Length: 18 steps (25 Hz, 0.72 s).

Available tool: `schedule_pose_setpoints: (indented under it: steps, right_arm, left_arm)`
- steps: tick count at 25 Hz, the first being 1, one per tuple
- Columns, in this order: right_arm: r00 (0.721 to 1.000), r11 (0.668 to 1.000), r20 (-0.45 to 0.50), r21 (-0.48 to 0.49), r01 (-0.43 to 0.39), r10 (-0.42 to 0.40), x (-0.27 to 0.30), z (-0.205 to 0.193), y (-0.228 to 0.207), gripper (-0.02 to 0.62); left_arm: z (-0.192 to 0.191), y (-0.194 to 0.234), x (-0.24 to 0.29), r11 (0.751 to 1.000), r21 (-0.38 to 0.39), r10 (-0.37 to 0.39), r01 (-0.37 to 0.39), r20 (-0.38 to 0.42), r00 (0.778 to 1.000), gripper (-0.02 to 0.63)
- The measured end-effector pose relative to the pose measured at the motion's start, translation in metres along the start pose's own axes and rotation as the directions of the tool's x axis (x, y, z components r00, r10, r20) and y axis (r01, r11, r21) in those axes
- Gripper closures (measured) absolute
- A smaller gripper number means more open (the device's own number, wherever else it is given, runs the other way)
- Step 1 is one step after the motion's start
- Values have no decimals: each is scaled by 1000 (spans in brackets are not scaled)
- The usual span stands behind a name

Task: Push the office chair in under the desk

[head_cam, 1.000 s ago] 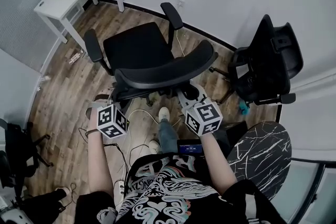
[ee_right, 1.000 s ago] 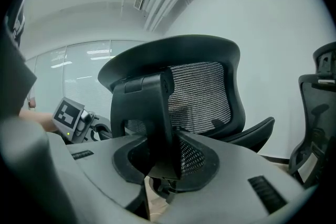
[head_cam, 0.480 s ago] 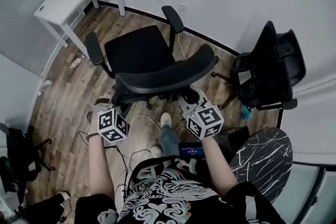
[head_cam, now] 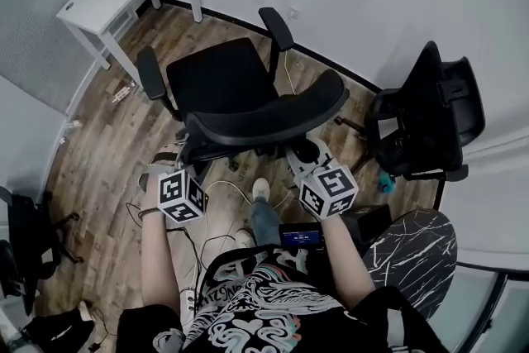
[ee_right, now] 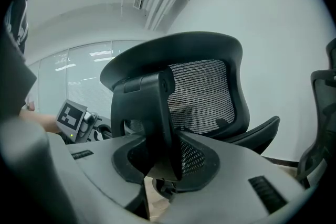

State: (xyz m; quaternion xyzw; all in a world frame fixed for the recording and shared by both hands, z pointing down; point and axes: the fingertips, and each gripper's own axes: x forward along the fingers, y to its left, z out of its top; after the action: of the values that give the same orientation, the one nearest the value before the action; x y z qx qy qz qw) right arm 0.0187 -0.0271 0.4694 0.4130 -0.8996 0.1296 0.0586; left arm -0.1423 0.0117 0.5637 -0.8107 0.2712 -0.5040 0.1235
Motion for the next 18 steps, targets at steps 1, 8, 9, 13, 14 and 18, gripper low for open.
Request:
schedule_pose_setpoints:
  steps: [1,8,9,13,14,18]
  right_arm:
    - [1000,1000,1,1,-1,1,0,0,0,499]
    - [1000,1000,4,-6,-25,25,9,2,3,499]
    - [1000,1000,4,-6,-27,27,10,3,3,499]
    - [1000,1000,7,-7,-30,30,15,4,-1,499]
    - [999,999,9,-8,-31,31,16,4,-3,499]
    - [999,999,29,-10,-32,33,22,7,-10,499]
  left_arm:
    - [0,0,0,1000,2,0,0,2,1000,468]
    - [-6,8,1,1000,3,-4,4,4,1000,468]
    - [-6,9,2,1000,1,-5,5,2,1000,468]
    - [-7,15,6,1000,2,0,0,-1,1000,468]
    - [-6,16,8,1000,3,1,-1,-1,1000,468]
    - [-5,24,14,1000,9,6,-6,-3,1000,468]
